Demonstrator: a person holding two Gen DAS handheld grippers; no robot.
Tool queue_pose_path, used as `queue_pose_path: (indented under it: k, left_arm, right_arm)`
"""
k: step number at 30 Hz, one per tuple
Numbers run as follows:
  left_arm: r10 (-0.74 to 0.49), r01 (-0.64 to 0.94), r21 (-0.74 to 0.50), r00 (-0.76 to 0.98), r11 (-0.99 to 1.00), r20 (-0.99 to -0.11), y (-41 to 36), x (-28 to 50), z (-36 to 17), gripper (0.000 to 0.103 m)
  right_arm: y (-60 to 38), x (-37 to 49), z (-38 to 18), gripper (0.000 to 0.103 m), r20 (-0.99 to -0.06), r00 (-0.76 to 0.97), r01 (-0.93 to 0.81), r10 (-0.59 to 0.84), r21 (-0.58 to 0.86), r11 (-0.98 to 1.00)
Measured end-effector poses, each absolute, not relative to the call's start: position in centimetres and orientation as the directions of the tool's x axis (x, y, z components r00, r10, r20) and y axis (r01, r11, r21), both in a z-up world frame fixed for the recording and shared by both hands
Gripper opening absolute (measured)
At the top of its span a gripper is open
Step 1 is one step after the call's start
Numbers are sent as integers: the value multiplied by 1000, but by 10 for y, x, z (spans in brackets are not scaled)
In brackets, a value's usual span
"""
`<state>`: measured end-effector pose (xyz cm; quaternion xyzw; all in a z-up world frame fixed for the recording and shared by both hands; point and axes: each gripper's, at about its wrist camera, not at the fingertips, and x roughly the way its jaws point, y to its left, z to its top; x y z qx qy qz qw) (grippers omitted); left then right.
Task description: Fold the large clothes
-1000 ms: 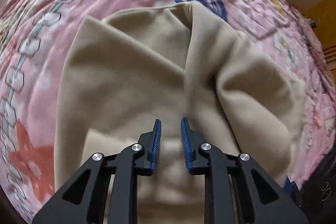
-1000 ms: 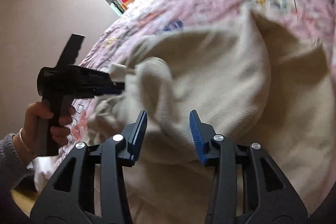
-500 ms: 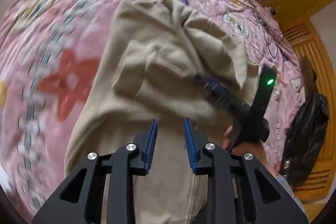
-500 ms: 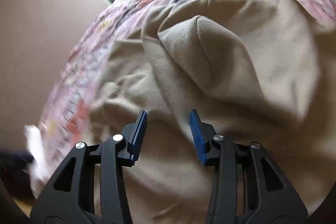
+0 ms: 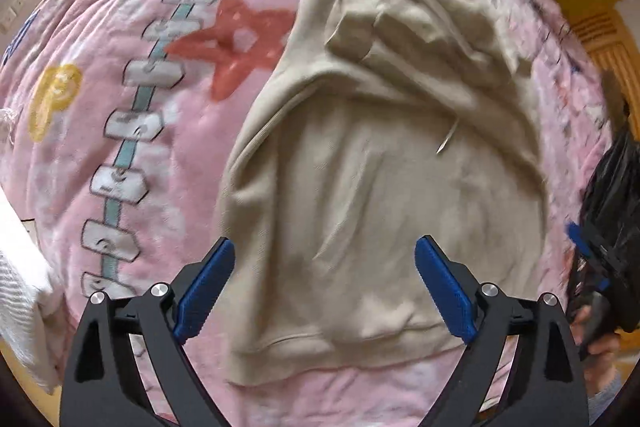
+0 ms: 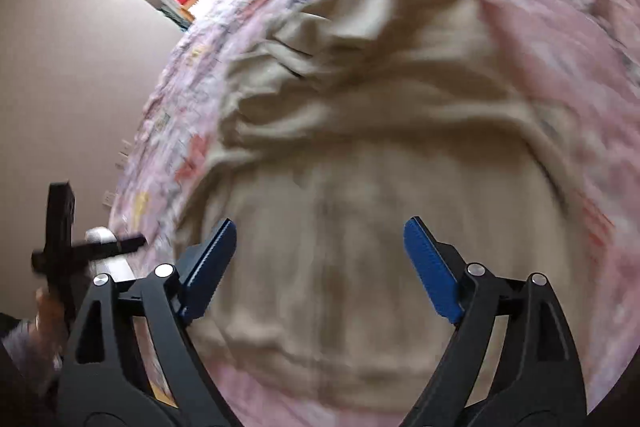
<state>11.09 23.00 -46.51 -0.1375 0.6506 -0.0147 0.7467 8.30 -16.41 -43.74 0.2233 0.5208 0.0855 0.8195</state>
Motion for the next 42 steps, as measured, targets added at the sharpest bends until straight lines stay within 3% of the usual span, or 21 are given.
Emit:
queue_pose_path:
  k: [7,10,15,19,27,34,42]
  left_arm:
    - [-136,-170,-144,55,975,-989,266,84,-509,95]
    - [-94,-154,-94,9,984,-996,280,68,-525,95]
    - [-158,-186,-150,-28,971,-987,294,48,-538,95]
    - [-275,-242,-253,-62,937,-959,295,34,-553,95]
    - [-353,-242,-314,-139,918,-925,279,22,-584,95]
    - [-286,-158,-264,-140,951,-948,266,31,-595,95]
    - [-214,-90,-202,-157,975,-964,232,35,-595,95]
  right_arm:
    - [-288,0,-462,87,-896,367,326,251,377,867]
    - [-327,-15,-481,87,-892,341,404,296,423,811]
    - [-363,-24,-508,88,-837,324,438,440,545,714]
    - [-362,-15,-533,88,-780,254,434,572,621,653]
    - [-362,3,-568,88,-804,143,381,577,582,718]
    - [-353,8,-584,89,-823,95,324,560,558,764]
    - [-310,8,-573,93,-931,28,184,365,364,913]
